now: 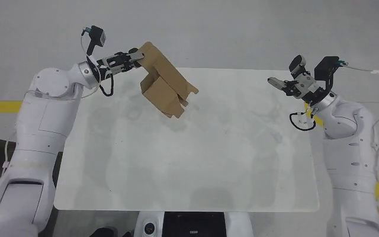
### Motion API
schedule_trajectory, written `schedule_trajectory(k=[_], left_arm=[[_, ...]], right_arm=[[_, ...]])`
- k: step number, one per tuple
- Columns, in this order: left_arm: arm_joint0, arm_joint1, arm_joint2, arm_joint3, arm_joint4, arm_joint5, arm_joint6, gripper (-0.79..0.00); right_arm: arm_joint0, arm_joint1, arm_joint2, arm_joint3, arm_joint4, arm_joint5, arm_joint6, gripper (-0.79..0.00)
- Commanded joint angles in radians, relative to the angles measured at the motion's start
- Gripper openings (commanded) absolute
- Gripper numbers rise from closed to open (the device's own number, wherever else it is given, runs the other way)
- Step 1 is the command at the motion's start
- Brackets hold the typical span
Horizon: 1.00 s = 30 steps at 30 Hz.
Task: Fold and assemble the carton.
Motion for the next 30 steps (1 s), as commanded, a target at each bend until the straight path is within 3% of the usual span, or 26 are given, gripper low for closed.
schedule_trajectory(k=[1,9,18,30], left_arm=[[-0.010,-0.014,0.038,-0.011,-0.014,-0.008,-0.009,-0.785],[-0.053,-0.051,0.122,-0.032,-0.012,-0.038,-0.035,-0.785],[-0.065,-0.064,0.158,-0.041,-0.011,-0.100,-0.160,-0.785],[-0.076,-0.069,0.161,-0.045,-0.055,-0.131,-0.291,-0.785]], right_arm=[[0.000,0.000,0.000,0.000,0.000,0.000,0.000,0.000],[0.000,0.000,0.000,0.000,0.000,0.000,0.000,0.000],[-0.020,0.001,-0.017,-0.003,0.026,0.010,0.020,0.000],[0.076,-0.019,-0.276,0.154,0.362,-0.083,0.255,0.000]])
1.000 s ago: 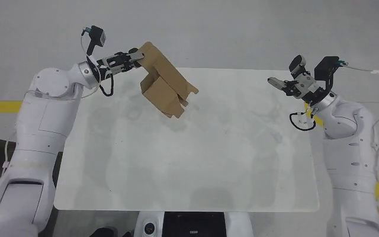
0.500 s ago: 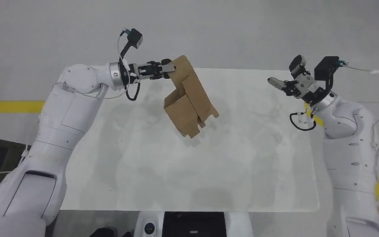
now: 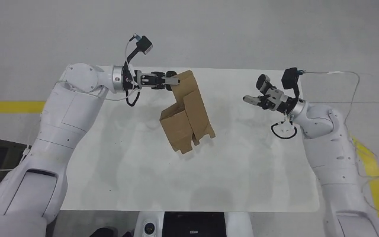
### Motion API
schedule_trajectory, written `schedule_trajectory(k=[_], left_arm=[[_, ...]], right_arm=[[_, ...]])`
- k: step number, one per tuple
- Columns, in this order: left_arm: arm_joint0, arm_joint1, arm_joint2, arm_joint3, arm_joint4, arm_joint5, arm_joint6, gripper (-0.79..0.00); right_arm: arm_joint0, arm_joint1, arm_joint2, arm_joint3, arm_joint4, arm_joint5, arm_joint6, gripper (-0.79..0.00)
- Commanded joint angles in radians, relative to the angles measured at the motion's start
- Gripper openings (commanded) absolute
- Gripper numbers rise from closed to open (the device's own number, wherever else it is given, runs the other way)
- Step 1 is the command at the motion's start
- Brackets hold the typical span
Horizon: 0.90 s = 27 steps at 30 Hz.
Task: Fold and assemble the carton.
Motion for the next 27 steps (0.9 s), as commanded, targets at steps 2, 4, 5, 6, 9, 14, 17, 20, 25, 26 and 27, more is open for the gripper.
schedule_trajectory(k=[2,4,5,6,9,14,17,20,25,26,27], left_arm=[[0.003,-0.001,0.004,-0.007,-0.010,-0.010,-0.032,-0.785],[0.004,-0.002,0.005,-0.007,-0.015,-0.013,-0.039,-0.785],[0.005,-0.003,0.005,-0.007,-0.017,-0.015,-0.042,-0.785],[0.004,-0.004,0.005,-0.007,-0.018,-0.019,-0.044,-0.785],[0.003,-0.006,0.010,-0.009,-0.019,-0.026,-0.041,-0.785],[-0.003,-0.008,0.028,-0.012,0.012,-0.047,-0.020,-0.785],[-0.007,-0.009,0.040,-0.009,0.024,-0.059,-0.008,-0.785],[-0.011,-0.011,0.052,0.002,0.030,-0.067,0.001,-0.785],[-0.013,-0.014,0.067,0.009,0.012,-0.069,0.002,-0.785],[-0.013,-0.014,0.067,0.008,0.005,-0.068,0.001,-0.785],[-0.013,-0.014,0.067,0.006,-0.002,-0.066,0.000,-0.785]], right_arm=[[0.020,-0.008,-0.084,0.008,0.114,0.001,0.027,0.000],[0.037,-0.011,-0.143,0.018,0.194,0.001,0.083,0.000],[0.046,-0.012,-0.167,0.026,0.242,0.001,0.112,0.000],[0.055,-0.013,-0.192,0.033,0.290,0.001,0.146,0.000],[0.083,-0.015,-0.273,0.034,0.464,0.001,0.279,0.000],[0.125,-0.006,-0.417,0.034,0.682,0.001,0.356,0.000],[0.168,0.010,-0.518,0.020,0.710,0.001,0.356,0.000],[0.196,0.026,-0.586,0.013,0.767,0.001,0.356,0.000],[0.241,0.048,-0.706,0.006,0.819,0.001,0.356,0.000],[0.250,0.051,-0.723,0.008,0.836,0.001,0.355,-0.037],[0.258,0.054,-0.740,0.010,0.851,0.001,0.355,-0.163]])
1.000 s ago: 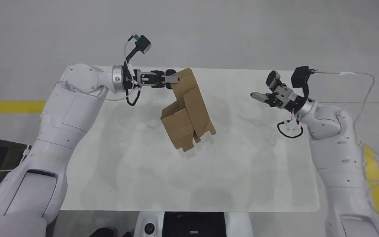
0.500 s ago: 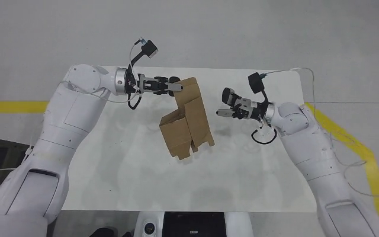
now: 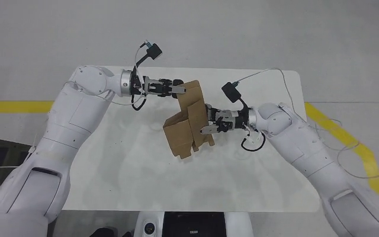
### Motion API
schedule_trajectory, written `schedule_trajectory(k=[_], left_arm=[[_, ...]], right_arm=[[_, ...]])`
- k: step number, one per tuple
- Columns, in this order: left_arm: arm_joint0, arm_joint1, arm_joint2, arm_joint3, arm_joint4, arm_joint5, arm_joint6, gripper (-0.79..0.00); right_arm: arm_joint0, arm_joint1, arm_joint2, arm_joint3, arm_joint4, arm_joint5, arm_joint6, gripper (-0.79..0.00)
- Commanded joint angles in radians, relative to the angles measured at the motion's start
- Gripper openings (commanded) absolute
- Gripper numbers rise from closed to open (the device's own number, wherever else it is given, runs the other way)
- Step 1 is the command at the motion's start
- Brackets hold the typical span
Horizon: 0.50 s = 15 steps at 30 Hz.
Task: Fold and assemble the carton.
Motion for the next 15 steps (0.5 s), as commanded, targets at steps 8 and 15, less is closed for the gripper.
schedule_trajectory(k=[8,15], left_arm=[[0.006,0.010,0.003,-0.026,-0.030,0.012,-0.012,-0.785],[0.014,0.021,0.009,-0.049,-0.039,0.023,-0.023,-0.785]], right_arm=[[0.063,0.023,-0.130,0.004,0.103,0.000,0.000,-0.576],[0.100,0.034,-0.196,0.011,0.152,0.000,0.000,-0.785]])
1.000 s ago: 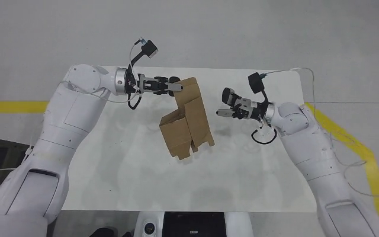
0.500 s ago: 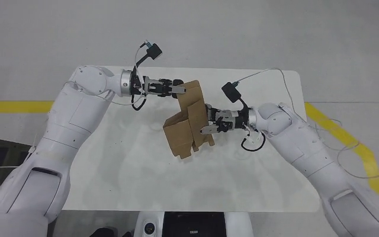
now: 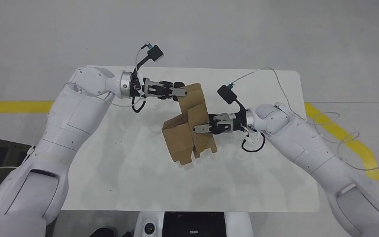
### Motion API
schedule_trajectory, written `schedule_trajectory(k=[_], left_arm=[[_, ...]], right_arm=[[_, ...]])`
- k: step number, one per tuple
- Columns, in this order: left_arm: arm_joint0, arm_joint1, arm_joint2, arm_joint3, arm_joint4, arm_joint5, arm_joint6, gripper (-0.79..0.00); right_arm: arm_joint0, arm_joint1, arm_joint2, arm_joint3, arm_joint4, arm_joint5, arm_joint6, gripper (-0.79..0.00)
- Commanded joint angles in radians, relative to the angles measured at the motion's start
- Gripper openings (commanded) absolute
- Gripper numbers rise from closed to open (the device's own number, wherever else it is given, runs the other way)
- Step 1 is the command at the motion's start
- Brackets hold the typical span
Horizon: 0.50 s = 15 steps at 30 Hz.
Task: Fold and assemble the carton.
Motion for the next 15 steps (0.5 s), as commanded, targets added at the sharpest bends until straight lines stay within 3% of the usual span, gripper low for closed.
schedule_trajectory(k=[1,3,4,5,11,15], left_arm=[[0.001,0.003,0.002,-0.004,0.000,0.002,-0.002,-0.785],[0.002,0.006,0.003,-0.006,-0.008,0.006,-0.005,-0.742],[0.002,0.007,0.002,-0.006,-0.014,0.007,-0.007,-0.443],[0.001,0.007,0.002,-0.007,-0.022,0.010,-0.009,0.000],[-0.012,0.010,-0.027,0.018,-0.108,0.024,-0.024,0.000],[-0.017,0.014,-0.057,0.052,-0.073,-0.017,0.037,0.000]], right_arm=[[0.010,0.003,-0.014,0.002,0.014,0.000,0.000,-0.785],[0.017,0.004,-0.027,0.002,0.025,0.000,0.000,-0.785],[0.020,0.005,-0.034,0.003,0.030,0.000,0.000,-0.785],[0.023,0.005,-0.040,0.002,0.035,0.000,0.000,-0.785],[0.048,0.006,-0.066,0.004,0.069,0.000,0.000,-0.785],[0.050,0.004,-0.069,0.043,0.113,0.000,0.000,-0.785]])
